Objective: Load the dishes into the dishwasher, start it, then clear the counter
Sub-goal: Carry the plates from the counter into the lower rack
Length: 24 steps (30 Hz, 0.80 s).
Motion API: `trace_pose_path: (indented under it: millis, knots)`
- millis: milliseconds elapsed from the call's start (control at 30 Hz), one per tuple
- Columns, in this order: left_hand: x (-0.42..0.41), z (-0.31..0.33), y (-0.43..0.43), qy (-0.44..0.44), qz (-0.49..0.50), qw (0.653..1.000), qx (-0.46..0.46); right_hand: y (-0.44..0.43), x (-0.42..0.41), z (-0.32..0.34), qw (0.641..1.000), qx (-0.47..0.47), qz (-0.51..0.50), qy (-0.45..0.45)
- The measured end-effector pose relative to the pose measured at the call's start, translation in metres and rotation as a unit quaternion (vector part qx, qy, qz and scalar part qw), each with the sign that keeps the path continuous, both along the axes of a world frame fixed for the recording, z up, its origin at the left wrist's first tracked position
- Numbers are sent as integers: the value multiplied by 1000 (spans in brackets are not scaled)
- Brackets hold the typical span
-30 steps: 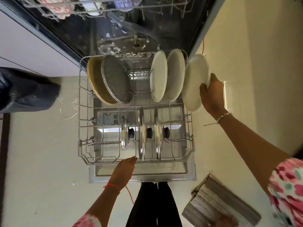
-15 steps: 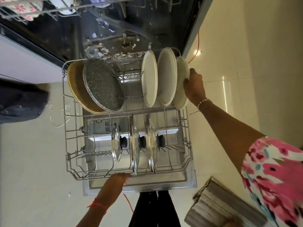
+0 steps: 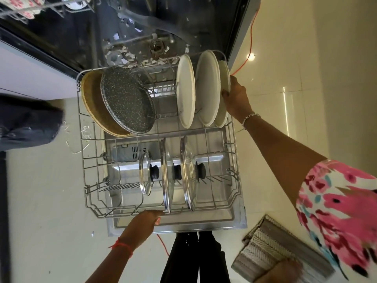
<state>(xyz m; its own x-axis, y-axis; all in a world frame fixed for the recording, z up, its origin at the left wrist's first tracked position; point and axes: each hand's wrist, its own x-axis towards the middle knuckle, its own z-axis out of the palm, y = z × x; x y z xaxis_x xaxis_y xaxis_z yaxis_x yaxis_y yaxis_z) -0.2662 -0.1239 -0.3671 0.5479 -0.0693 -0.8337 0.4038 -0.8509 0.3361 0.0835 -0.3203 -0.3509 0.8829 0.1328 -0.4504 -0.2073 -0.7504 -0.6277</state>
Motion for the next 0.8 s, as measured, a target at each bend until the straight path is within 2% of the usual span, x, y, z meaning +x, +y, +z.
trace_pose_path:
  millis: [300, 800]
  knots:
    - [0, -3, -3, 1, 11, 1000, 8, -6, 10, -1, 996, -59, 52, 34]
    - [1, -4, -4, -7, 22, 1000, 9, -8, 10, -1, 998, -35, 36, 30]
